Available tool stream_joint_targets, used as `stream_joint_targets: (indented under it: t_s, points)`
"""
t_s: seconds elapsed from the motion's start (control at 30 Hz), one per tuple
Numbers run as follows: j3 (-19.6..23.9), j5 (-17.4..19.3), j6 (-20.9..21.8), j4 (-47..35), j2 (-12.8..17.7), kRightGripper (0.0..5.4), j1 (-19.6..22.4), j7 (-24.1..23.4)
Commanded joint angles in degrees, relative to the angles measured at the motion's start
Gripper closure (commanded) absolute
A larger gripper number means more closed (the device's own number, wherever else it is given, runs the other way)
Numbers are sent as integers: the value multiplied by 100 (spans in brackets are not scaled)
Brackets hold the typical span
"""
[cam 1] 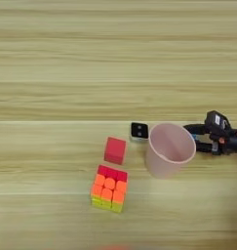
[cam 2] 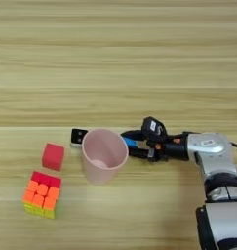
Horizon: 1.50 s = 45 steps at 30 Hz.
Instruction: Move the objects on the table
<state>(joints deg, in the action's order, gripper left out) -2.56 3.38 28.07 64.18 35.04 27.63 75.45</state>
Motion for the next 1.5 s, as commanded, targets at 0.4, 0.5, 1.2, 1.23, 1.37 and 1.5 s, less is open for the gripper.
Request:
stream_joint_targets:
  t_s: [0.4,0.5,1.2,1.23,1.37,1.5]
  points:
    - [-214,-359,-310,56,119,398,-128,-246]
    - [-167,-301,-314,34,116,398,-104,-241]
    - [431,474,-576,-1632,383,399,-278,346]
    - [469,510,-619,-1774,400,399,-311,362]
    - [585,629,-776,-2319,480,399,-447,376]
    - [699,725,-934,-2740,559,399,-548,343]
